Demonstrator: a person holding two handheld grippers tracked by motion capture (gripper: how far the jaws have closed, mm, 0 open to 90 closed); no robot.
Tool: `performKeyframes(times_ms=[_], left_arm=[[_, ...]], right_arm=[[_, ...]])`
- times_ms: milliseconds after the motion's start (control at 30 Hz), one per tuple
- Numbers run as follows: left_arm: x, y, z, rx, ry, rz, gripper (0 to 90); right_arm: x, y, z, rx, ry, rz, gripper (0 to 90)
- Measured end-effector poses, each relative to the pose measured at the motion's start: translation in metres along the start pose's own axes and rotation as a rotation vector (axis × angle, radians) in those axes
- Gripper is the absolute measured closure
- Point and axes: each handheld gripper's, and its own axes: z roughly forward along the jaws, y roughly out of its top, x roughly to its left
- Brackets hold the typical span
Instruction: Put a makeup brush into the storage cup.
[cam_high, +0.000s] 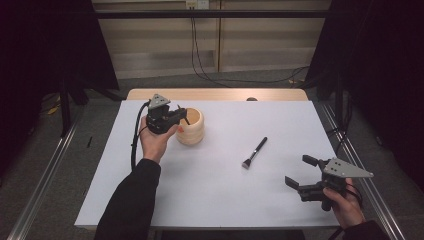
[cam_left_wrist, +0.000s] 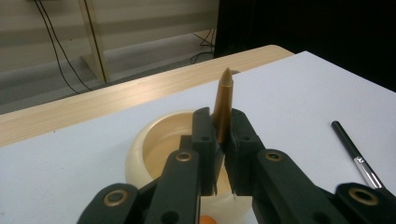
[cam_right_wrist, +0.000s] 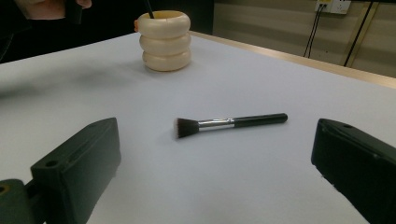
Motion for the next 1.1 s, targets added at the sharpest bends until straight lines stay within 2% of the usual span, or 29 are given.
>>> performKeyframes(times_ms=[233,400,533,600,667,700,767,933,1067,1100], left_arm=[[0.0024,-0.0023,0.0021,-0.009,-0.003,-0.009,82.1],[0.0024,-0.0031,0.0021,-0.013,0.001,-0.015,72.5],[0.0028,-0.004,0.0022,-0.031,0.023,-0.006,61.2],[0.0038,-0.0043,0.0016,-0.038,0.02,-0.014,49.5],[0.0036,-0.0047,0.0019,-0.048,0.036,-0.02,38.0],[0.0043,-0.0049,0.0019,-0.054,0.027,-0.018,35.0],[0.0039,-0.0047,0.0019,-0.06,0.037,-0.02,26.5],[0.0047,-0.0039,0.0008,-0.079,0.037,-0.024,11.1],[0.0056,-0.0043,0.0019,-0.077,0.033,-0.026,3.4],[0.0048,-0.0042,0.0013,-0.071,0.047,-0.021,3.3]], right_arm=[[0.0001,0.0,0.0,0.0,0.001,-0.001,0.6],[0.0,0.0001,0.0,-0.002,-0.001,-0.002,0.6],[-0.0002,0.0,-0.0001,-0.003,0.003,0.003,0.6],[0.0001,0.0001,0.0,-0.004,0.002,0.002,0.6],[-0.0004,0.0001,-0.0001,-0.006,0.003,-0.001,0.5],[-0.0002,0.0001,-0.0001,-0.005,0.005,0.003,0.6],[-0.0001,0.0001,-0.0002,-0.004,0.001,0.0,0.6],[0.0008,0.0002,0.0,-0.003,0.005,0.001,0.5],[0.0005,0.0003,-0.0001,-0.006,-0.001,0.006,0.5],[0.0003,0.0003,0.0,-0.008,0.001,0.004,0.5]])
